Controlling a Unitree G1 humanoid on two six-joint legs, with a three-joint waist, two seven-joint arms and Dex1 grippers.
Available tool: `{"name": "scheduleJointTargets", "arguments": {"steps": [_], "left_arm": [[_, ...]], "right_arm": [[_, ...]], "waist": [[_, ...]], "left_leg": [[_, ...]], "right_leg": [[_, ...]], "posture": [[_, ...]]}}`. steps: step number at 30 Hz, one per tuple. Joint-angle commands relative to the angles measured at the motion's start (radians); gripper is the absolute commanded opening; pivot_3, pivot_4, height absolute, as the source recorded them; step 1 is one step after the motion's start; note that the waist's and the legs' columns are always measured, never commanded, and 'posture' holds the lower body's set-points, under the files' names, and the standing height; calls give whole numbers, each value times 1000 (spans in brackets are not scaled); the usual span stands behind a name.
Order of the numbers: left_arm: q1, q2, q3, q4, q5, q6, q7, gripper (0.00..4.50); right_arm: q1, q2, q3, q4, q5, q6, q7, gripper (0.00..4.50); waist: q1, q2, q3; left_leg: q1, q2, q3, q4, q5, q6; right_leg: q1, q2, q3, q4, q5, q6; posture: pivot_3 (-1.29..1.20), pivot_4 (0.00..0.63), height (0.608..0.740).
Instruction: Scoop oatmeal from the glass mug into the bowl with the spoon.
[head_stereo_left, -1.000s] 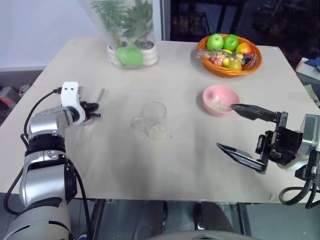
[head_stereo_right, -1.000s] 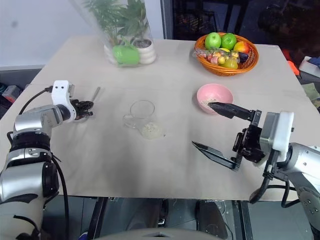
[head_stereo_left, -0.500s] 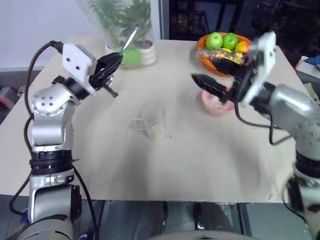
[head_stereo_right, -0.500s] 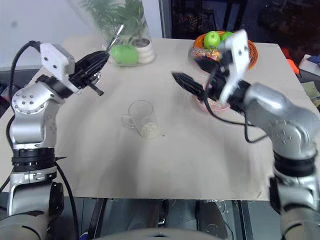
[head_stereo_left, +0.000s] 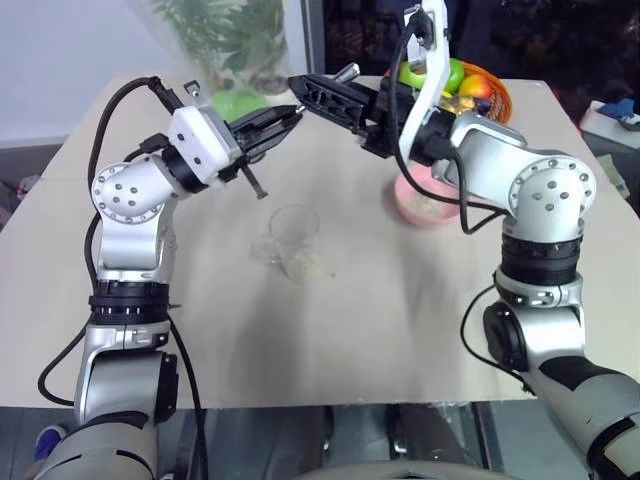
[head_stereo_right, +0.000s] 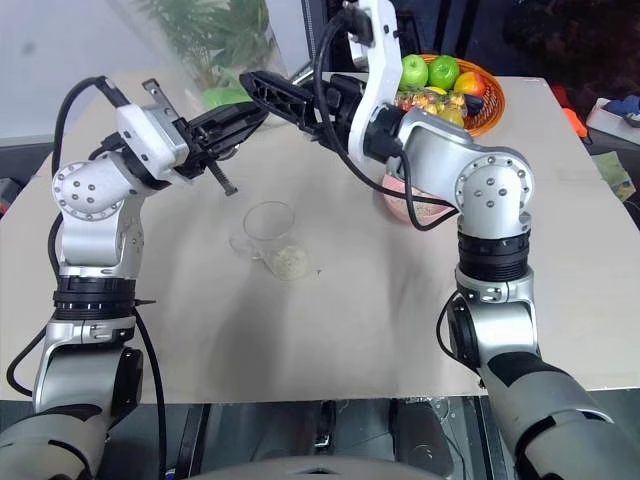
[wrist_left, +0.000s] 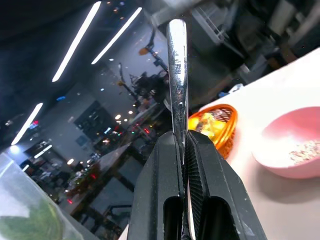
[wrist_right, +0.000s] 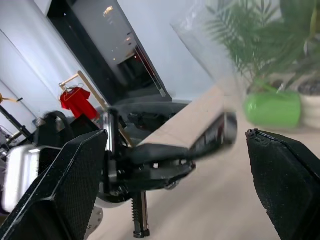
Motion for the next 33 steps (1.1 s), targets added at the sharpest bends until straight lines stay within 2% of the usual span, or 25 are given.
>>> {"name": "scheduleJointTargets", "arguments": {"steps": [1, 2, 10, 17, 20, 22, 24, 28, 33], "left_arm": [[-23, 5, 8, -11, -18, -37, -5, 0], [-22, 4, 7, -11, -18, -40, -5, 0], [-14, 8, 3, -4, -17, -74, -23, 0], [-2, 17, -6, 1, -31, -74, -52, 0], [24, 18, 40, -66, -135, 126, -3, 1210], [74, 26, 89, -143, -201, 263, 67, 1741], [142, 34, 136, -227, -248, 361, 126, 2501], [413, -2, 267, -493, -369, 578, 313, 4208], [816, -124, 366, -751, -395, 645, 455, 4208]], "right_arm": [[-32, 4, -18, -17, 11, 3, 15, 3911], [-32, 4, -19, -17, 11, 5, 16, 3639], [-28, 3, -26, -14, 12, 20, 15, 26], [-37, -6, -40, 2, 7, 31, 15, 26], [-43, -17, -50, 23, -17, 18, 8, 0], [-49, -30, -67, 56, -48, -6, -2, 0], [-51, -40, -83, 83, -76, -26, -10, 0], [-27, -78, -126, 131, -122, -57, 0, 0], [-2, -93, -173, 149, -140, -71, 8, 0]], "waist": [[-1, 0, 0], [-1, 0, 0], [-1, 0, 0], [-3, 0, 0], [-5, 0, 0], [-12, 0, 0], [-19, 0, 0], [-24, 1, 1], [-19, 1, 1]], "left_leg": [[0, 0, 1, 1, 0, 0], [0, 0, 1, 1, 0, 0], [0, 0, 2, 3, 0, 0], [0, 1, 2, 3, 0, 0], [0, 1, 2, 3, 0, 0], [0, 1, 2, 3, 0, 0], [0, 1, 1, 3, 0, 0], [0, 2, 3, 2, 0, 0], [0, 2, 4, -1, 0, 0]], "right_leg": [[-1, 0, 1, 1, 0, 0], [-1, 0, 1, 1, 0, 0], [-1, 0, 2, 1, 0, 0], [-1, 0, 2, 1, 0, 0], [-1, 0, 2, 1, 0, 0], [-1, 0, 2, 1, 0, 0], [-1, 0, 3, 1, 0, 0], [-2, 0, 4, 1, 0, 0], [-3, -2, 7, 1, 0, 0]], "posture": [[0, 150, 740], [0, 150, 740], [0, 150, 740], [0, 150, 740], [0, 150, 740], [0, 150, 740], [0, 150, 740], [0, 150, 740], [0, 150, 740]]}}
